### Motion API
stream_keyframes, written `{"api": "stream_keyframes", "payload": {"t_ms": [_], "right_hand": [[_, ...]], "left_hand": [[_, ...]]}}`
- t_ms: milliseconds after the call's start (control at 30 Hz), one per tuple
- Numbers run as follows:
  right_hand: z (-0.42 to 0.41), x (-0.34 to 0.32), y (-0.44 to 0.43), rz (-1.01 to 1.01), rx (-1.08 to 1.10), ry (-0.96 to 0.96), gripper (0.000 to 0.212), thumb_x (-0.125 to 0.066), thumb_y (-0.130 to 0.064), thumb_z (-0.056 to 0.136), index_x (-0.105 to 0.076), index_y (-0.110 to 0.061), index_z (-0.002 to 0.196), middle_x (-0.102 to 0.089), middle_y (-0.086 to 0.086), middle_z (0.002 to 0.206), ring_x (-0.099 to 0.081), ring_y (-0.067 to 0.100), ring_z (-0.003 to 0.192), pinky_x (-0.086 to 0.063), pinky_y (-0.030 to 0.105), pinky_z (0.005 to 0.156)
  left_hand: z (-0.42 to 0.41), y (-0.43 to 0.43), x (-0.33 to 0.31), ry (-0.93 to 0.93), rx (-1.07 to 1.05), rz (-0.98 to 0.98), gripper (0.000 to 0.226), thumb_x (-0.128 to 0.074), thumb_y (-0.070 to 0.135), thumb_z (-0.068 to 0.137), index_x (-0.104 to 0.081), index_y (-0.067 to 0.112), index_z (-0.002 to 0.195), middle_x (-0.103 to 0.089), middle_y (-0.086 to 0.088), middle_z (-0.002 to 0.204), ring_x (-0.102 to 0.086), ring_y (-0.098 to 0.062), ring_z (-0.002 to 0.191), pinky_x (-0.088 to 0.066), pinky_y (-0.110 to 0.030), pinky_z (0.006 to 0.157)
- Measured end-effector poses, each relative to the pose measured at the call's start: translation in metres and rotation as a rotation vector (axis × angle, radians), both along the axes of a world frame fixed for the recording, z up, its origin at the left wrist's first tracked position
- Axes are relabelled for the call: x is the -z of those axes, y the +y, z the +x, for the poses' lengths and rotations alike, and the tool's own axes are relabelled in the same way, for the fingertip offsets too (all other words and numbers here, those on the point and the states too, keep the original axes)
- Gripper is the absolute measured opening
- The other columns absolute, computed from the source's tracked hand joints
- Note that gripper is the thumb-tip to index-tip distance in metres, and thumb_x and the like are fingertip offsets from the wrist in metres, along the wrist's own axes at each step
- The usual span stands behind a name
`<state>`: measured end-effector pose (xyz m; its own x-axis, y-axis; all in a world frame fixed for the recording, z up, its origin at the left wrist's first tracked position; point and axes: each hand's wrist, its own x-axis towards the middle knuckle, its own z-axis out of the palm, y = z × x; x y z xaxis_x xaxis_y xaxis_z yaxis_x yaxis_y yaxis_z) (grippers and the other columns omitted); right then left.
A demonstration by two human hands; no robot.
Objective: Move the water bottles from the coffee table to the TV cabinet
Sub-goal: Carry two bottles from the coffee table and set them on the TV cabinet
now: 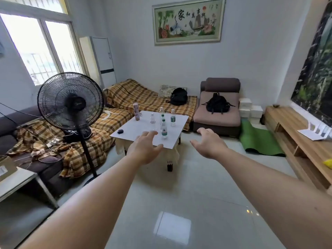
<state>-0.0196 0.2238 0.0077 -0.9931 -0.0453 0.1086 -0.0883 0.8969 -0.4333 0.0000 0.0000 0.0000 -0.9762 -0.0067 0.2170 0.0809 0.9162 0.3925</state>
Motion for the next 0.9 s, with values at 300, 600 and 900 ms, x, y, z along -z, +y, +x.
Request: {"api": "stream_keyframes", "payload": {"t_ms": [300, 600, 900], "right_hand": [[-0.194, 0.028, 0.051, 0.027, -0.078, -0.075, 0.056, -0.051, -0.048, 0.089, -0.042, -0.019, 0.136, -0.043, 0.006, 0.143, -0.043, 0.028, 0.129, -0.044, 0.045, 0.100], [-0.354, 0.018, 0.069, 0.070, -0.195, -0.121, 0.063, -0.052, -0.048, 0.087, -0.038, -0.021, 0.142, -0.042, 0.004, 0.145, -0.045, 0.026, 0.130, -0.045, 0.042, 0.099], [-0.486, 0.040, 0.034, 0.100, -0.295, -0.154, 0.064, -0.053, -0.046, 0.087, -0.036, -0.021, 0.144, -0.038, 0.003, 0.149, -0.041, 0.025, 0.134, -0.042, 0.045, 0.105]], "left_hand": [[-0.174, 0.055, 0.017, -0.099, -0.087, -0.064, 0.058, -0.052, 0.048, 0.087, -0.035, 0.031, 0.140, -0.037, 0.002, 0.148, -0.040, -0.023, 0.129, -0.044, -0.042, 0.095], [-0.311, 0.081, 0.013, -0.154, -0.155, -0.056, 0.058, -0.051, 0.048, 0.088, -0.034, 0.031, 0.140, -0.037, 0.000, 0.148, -0.040, -0.023, 0.130, -0.042, -0.041, 0.100], [-0.437, 0.050, 0.047, -0.170, -0.192, -0.015, 0.058, -0.050, 0.049, 0.087, -0.035, 0.030, 0.139, -0.038, 0.002, 0.146, -0.039, -0.020, 0.130, -0.041, -0.042, 0.101]]}}
